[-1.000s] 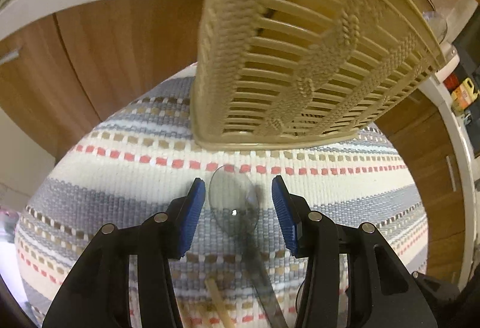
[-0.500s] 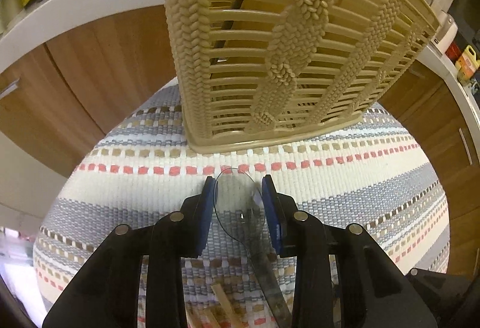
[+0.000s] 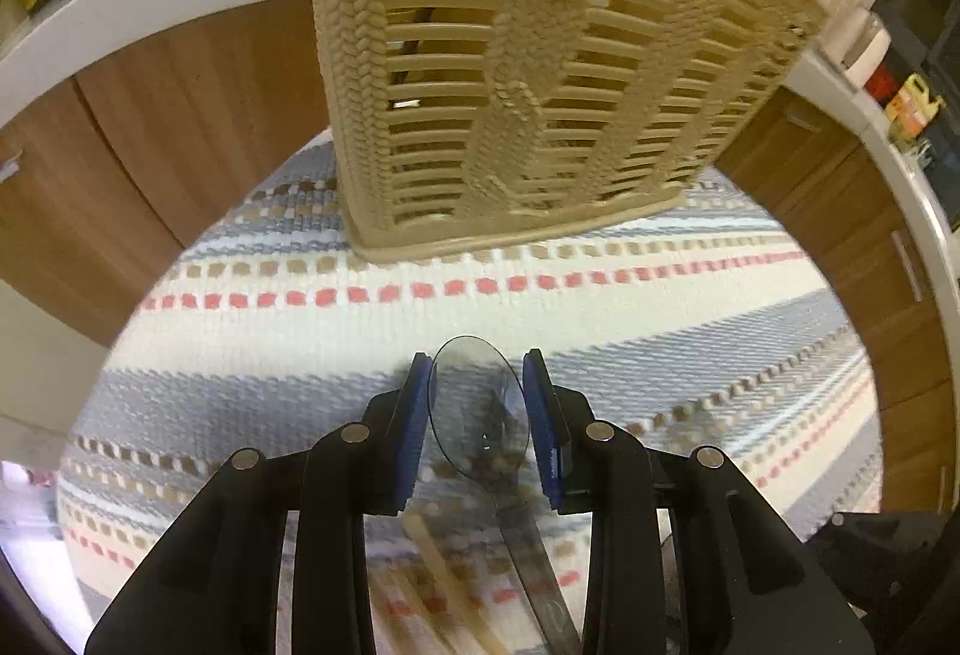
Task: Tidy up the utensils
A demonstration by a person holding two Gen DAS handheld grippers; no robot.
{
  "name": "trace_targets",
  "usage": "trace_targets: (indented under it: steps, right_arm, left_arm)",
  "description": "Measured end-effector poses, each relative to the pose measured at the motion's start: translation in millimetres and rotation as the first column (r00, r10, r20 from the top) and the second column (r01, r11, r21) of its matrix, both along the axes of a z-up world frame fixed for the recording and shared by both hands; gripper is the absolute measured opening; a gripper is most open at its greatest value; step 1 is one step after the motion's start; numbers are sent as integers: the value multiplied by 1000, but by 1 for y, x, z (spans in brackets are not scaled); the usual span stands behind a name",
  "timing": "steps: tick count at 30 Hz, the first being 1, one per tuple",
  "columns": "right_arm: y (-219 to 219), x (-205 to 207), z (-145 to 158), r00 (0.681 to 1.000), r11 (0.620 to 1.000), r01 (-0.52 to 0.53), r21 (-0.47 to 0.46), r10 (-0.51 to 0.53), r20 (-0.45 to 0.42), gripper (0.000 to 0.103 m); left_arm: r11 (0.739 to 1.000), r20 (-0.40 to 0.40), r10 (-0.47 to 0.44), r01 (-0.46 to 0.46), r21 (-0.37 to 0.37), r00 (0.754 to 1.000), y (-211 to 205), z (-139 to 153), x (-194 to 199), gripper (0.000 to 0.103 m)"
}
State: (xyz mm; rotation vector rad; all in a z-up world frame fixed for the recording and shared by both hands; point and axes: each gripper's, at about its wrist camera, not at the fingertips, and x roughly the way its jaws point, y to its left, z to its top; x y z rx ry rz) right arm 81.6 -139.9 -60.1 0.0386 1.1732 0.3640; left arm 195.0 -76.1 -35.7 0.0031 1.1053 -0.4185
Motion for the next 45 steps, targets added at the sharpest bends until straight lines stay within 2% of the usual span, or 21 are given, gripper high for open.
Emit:
trace_targets:
  steps: [3,8,9,10,13,17,19,20,22,23,24,27,31,32,35,37,38,39,41,45]
  right_arm:
    - [-8,-9,10,998,1000,-5,30,3,61,28]
    - [-22,-28,35,983,994,-4,105,-16,184,28]
    - [-28,-33,42,979,993,-5,118,-19,205,5]
    - [-32,-35,50,974,991,-11,135,-20,226,0]
    - [-45,-32,70,956,989,22,144,-63,288,0]
    - [-48,-20,72,953,989,7,149,-52,299,0]
    - [-47,-21,71,966,988,-9,157,-32,257,0]
    - [-46,-13,62,979,987,-12,159,-21,202,3]
    - [-44,-10,54,992,986,-29,166,8,125,20]
    - [-40,-8,47,995,987,-40,154,24,99,36]
    - [-35,-8,44,996,989,-48,142,36,87,46]
    - [-21,-9,31,997,996,-59,65,55,59,46]
    - [-4,-2,15,997,997,-71,17,70,11,46]
    - [0,0,9,998,998,-60,-26,60,-4,44]
    - [10,3,-4,997,995,-64,-76,61,-36,40]
    - [20,1,-6,997,986,-73,-148,72,-12,33]
    - [25,-1,-6,996,980,-84,-180,85,-3,18]
    - [28,-2,-6,996,979,-92,-184,93,-6,9]
    - [29,-4,-4,995,979,-100,-178,101,-2,5]
    - [13,-4,2,997,987,-80,-139,82,9,3]
  left_arm:
    - [999,47,-7,9,-41,999,2,9,-16,29]
    - [989,156,7,17,-147,988,17,46,-49,29]
    - [987,177,10,19,-160,984,23,55,-55,29]
    - [983,210,14,24,-180,978,28,67,-61,29]
    - [976,293,41,24,-214,955,43,102,-75,28]
    - [972,344,65,18,-235,937,49,129,-80,28]
    - [974,355,77,6,-227,932,51,131,-82,28]
    - [974,354,81,1,-225,932,53,129,-82,28]
    - [974,342,88,-9,-226,935,56,124,-79,28]
    - [974,341,95,-16,-228,935,61,126,-76,28]
    - [973,338,99,-19,-231,936,64,124,-75,28]
    - [969,331,105,-21,-246,938,77,122,-74,28]
    - [971,335,99,-18,-239,937,81,121,-76,28]
    - [971,337,98,-15,-239,937,82,121,-77,28]
    - [972,345,93,-9,-236,934,83,121,-80,28]
    - [972,346,91,-8,-234,934,84,121,-81,28]
    - [972,346,89,-7,-233,934,85,120,-81,28]
    - [973,345,88,-6,-233,934,85,119,-80,28]
    - [973,342,86,-5,-231,936,85,118,-79,28]
    - [973,341,82,-1,-232,937,86,116,-78,28]
